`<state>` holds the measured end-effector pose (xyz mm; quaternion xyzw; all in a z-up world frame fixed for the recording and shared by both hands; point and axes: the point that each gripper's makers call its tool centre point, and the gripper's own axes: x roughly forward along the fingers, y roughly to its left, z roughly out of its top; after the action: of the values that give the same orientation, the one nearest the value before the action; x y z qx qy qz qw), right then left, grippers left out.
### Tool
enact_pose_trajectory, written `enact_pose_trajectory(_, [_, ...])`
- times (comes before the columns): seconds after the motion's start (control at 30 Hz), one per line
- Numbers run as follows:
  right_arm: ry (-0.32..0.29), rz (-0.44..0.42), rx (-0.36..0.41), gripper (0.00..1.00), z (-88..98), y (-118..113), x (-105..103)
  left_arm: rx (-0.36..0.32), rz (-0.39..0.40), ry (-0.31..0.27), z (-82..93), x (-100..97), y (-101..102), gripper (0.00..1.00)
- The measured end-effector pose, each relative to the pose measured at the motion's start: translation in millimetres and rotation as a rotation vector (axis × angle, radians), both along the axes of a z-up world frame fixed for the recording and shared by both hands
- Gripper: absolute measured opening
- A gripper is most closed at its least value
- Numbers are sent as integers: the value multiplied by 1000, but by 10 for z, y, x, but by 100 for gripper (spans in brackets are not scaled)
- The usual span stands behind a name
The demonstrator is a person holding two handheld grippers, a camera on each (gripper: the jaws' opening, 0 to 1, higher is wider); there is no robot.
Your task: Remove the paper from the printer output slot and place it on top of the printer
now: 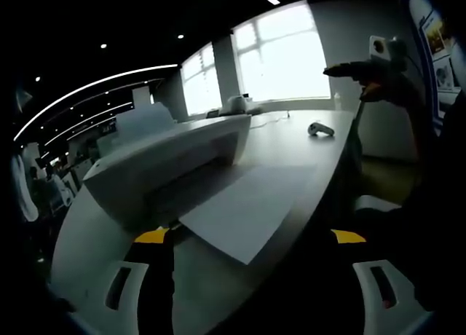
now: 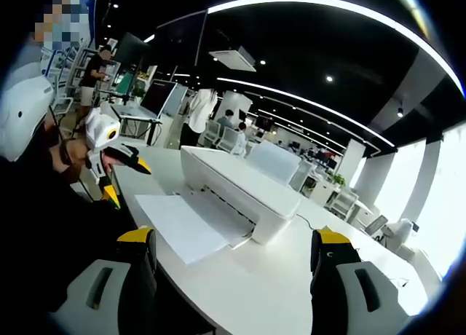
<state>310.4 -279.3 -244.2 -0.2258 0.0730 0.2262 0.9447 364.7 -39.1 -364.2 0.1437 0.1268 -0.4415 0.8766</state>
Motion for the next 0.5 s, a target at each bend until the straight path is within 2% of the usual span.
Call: enact_pose_trajectory(0.5, [-3, 3, -2, 83, 19, 7, -8, -2, 0, -5, 2, 23, -17, 89])
